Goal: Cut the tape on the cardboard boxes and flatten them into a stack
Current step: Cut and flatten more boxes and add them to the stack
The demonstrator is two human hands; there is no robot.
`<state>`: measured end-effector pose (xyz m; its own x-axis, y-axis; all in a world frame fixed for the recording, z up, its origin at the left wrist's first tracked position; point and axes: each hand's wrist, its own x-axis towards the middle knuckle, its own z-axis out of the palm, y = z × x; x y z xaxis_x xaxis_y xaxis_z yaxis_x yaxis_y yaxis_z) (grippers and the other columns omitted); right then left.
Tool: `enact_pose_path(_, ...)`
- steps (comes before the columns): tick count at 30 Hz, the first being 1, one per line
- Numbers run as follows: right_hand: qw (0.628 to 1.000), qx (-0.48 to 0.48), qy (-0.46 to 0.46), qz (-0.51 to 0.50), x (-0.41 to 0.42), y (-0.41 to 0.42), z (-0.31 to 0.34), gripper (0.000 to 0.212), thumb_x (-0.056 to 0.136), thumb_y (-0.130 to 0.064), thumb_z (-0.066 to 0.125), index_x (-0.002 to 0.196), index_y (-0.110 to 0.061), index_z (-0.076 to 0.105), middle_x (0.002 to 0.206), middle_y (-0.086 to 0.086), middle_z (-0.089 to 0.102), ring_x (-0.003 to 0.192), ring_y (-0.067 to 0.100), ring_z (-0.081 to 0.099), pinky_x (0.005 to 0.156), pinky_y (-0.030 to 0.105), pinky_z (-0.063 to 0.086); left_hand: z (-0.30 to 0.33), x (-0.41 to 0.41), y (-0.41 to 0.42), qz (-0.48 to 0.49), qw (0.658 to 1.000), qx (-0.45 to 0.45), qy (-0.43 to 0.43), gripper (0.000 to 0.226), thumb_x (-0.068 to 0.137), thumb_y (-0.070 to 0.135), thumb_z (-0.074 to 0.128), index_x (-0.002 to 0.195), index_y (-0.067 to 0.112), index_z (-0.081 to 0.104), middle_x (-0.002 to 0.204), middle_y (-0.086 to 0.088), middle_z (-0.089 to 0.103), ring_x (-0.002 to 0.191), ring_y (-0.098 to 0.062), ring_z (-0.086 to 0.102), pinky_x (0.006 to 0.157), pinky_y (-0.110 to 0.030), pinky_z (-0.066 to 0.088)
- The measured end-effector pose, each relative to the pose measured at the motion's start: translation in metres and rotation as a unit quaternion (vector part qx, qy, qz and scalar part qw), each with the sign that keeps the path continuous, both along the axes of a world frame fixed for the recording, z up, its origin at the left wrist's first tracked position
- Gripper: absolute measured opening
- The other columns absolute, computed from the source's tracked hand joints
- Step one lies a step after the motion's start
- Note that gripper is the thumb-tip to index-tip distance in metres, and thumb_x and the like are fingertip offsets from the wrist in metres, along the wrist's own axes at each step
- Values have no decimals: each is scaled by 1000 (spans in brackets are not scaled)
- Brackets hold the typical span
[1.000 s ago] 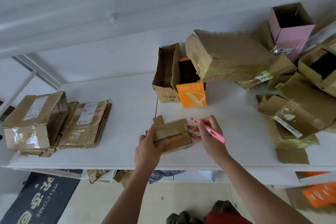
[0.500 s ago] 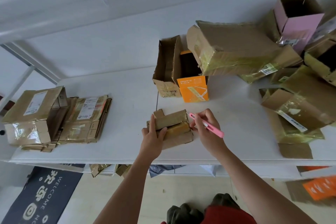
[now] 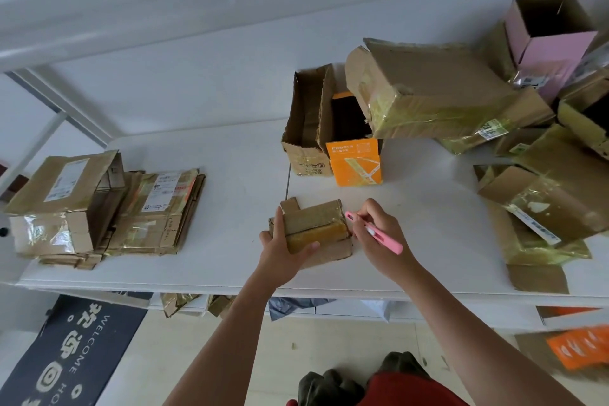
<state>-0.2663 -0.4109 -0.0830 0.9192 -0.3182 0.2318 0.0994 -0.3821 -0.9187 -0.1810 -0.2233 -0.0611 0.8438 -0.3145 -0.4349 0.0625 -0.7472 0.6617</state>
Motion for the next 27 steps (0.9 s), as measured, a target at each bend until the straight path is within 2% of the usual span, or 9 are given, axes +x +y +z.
enact_pose_path(5,1000,13,7,19,-12,3,-1,23,102,-10,48,81,-3,40,58,3,46,46,6,39,46,12,30,1,0,0,-7,1000,3,2,109,84,45,72,154,36,-11,122,-1,20,112,-26,41,97,-36,49)
enact_pose_path(9,999,26,6,40,-26,6,-3,31,102,-25,44,81,-3,38,62,17,51,48,6,37,49,13,31,1,0,1,-8,1000,0,0,109,84,44,72,154,36,-11,122,-1,20,111,-25,39,98,-36,47)
enact_pose_path(14,998,38,24,46,-41,4,3,39,96,-41,43,83,-5,40,66,18,56,52,27,47,47,33,37,2,-3,1,-9,1000,-7,0,107,83,41,74,154,36,-6,123,0,20,113,-24,38,96,-34,46)
enact_pose_path(16,997,45,45,44,-49,1,6,38,96,-42,47,84,-6,43,65,13,58,54,26,52,48,35,42,2,-2,2,8,1000,-20,3,104,82,41,76,154,37,2,125,-1,22,115,-25,40,98,-35,47)
enact_pose_path(19,995,-85,40,-25,-56,-18,-8,21,101,-25,51,90,-7,47,63,1,52,51,10,48,45,30,41,3,1,2,21,999,-36,27,98,78,38,80,150,39,13,128,-2,25,115,-25,43,99,-41,50)
enact_pose_path(21,965,-243,64,-81,-54,-38,-23,15,99,-20,47,97,-7,54,72,0,54,64,17,54,49,33,45,5,1,1,15,998,-40,37,95,78,35,81,148,41,17,127,-1,25,113,-24,44,99,-40,50)
enact_pose_path(23,928,-335,147,-65,-50,-59,-36,18,94,-17,50,105,-7,60,87,6,60,84,29,59,56,38,49,5,-1,2,7,998,-45,41,92,79,30,81,146,42,19,127,-1,25,111,-22,42,95,-34,48)
enact_pose_path(25,897,-356,258,-39,-44,-73,-42,36,87,-6,61,123,-10,58,110,9,60,107,29,55,76,37,51,7,-2,1,-1,998,-49,43,89,80,25,80,144,43,20,128,-1,24,110,-21,40,92,-30,45)
enact_pose_path(27,880,-360,309,-21,-36,-76,-35,53,89,-4,59,139,-17,48,124,8,55,118,27,46,90,34,47,7,-2,0,-4,998,-50,46,89,81,23,79,144,43,20,127,-1,24,110,-21,40,92,-29,43)
